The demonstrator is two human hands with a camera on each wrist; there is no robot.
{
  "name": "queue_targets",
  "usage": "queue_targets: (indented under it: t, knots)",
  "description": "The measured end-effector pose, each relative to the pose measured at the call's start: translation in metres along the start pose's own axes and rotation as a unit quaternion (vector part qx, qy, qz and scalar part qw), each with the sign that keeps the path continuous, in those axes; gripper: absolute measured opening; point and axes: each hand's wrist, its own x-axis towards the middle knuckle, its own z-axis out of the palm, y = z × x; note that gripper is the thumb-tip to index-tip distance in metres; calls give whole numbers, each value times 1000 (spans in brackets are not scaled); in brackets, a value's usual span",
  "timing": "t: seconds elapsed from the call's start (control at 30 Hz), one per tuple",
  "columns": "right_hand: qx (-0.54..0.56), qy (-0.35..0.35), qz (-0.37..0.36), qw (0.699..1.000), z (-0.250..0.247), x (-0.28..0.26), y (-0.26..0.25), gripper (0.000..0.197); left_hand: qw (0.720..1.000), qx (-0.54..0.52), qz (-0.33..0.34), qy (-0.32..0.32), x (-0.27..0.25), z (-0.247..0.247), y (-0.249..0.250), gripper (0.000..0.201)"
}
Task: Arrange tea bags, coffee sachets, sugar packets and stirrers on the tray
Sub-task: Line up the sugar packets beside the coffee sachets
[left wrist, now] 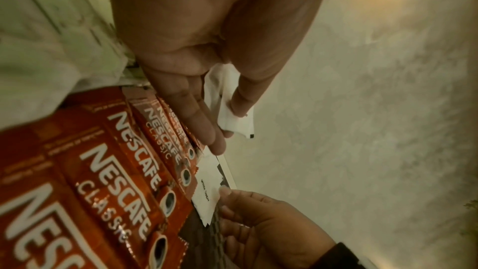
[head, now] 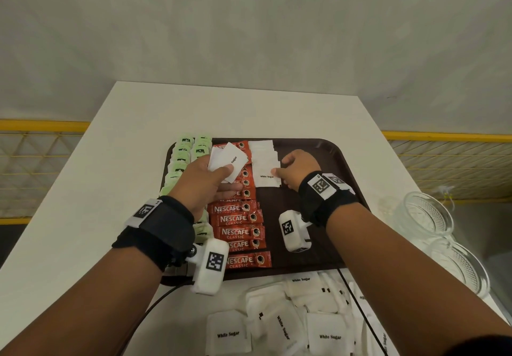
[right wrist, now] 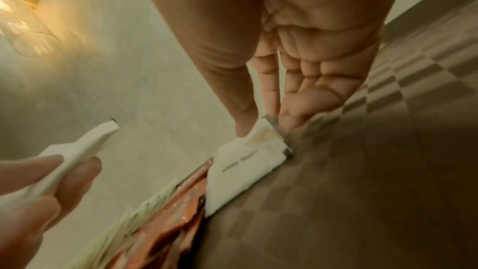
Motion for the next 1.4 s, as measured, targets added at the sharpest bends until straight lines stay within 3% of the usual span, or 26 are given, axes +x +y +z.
queue_targets:
  t: [0.1, 0.2, 0.27, 0.33, 0.5, 0.7, 1.07, 1.17, 1.23, 1.33, 1.4]
  knots:
    - [14, 37, -68, 997, -8, -13, -11, 25, 999, 34, 15, -13, 0, 0, -1, 40]
    - [94, -68, -130, 985, -17, -34, -32, 28, 997, 67, 30, -18, 0, 3, -2, 43]
    - [105, -122, -153, 975, -19, -41, -37, 19, 996, 77, 41, -24, 0, 6, -2, 42]
    - [134, -134, -141, 972, -18, -39, -33, 15, 995, 77, 52, -23, 0, 9, -2, 39]
    - [293, -104, -13, 950, -14, -25, -3, 22, 999, 34, 25, 14, 4, 7, 0, 22]
    - [199, -107, 71, 972, -7, -18, 16, 29, 999, 27, 5, 31, 2, 0, -1, 23]
    - [24, -86, 64, 994, -6, -13, 4, 27, 997, 71, 17, 22, -5, 0, -1, 24]
    - [10, -27, 20, 999, -8, -15, 5, 28, 996, 83, 19, 8, -5, -1, -2, 27]
    - [-3, 15, -54, 998, -12, -22, -1, 25, 994, 107, 15, -8, -5, -1, -2, 27]
    - [16, -43, -165, 985, -20, -40, -19, 27, 982, 182, 45, -37, -8, 1, -3, 24]
    - [47, -109, -190, 975, -23, -48, -27, 24, 964, 246, 90, -49, -10, 5, -3, 17]
